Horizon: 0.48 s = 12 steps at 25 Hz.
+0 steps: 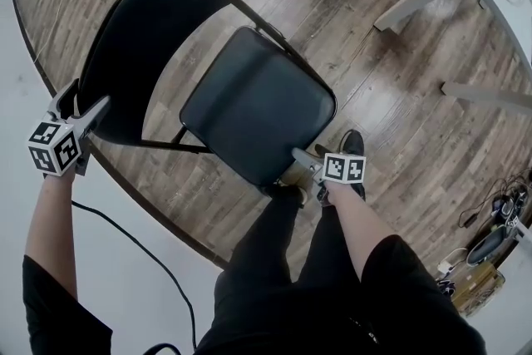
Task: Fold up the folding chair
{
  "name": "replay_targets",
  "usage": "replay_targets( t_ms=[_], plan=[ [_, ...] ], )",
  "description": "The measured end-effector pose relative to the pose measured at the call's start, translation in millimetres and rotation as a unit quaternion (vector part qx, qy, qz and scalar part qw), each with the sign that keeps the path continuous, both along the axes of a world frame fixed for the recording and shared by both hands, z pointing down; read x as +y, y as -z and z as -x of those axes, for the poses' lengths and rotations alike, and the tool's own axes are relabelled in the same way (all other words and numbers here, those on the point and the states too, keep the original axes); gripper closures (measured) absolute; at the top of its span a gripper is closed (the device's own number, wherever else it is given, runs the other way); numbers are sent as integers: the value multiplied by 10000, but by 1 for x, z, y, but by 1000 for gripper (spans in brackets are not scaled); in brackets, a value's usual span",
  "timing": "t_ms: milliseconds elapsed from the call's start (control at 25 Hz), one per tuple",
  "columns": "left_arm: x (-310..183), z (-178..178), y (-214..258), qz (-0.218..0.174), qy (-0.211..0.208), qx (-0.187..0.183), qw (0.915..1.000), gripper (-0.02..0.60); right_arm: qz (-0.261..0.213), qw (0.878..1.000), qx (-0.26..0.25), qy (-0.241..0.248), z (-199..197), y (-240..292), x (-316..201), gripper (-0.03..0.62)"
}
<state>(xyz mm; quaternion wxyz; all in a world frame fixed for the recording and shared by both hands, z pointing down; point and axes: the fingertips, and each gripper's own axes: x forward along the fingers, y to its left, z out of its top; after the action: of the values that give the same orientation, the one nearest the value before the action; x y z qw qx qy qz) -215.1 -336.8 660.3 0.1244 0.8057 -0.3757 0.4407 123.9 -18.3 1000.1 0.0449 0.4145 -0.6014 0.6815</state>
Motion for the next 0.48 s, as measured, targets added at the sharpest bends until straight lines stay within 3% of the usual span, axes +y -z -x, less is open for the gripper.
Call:
replay_targets(
  t_ms=[480],
  plan=[
    [8, -15, -21, 421, -718, -155, 9964, 149, -168, 9962, -663, -538, 3, -20, -23, 163]
  ],
)
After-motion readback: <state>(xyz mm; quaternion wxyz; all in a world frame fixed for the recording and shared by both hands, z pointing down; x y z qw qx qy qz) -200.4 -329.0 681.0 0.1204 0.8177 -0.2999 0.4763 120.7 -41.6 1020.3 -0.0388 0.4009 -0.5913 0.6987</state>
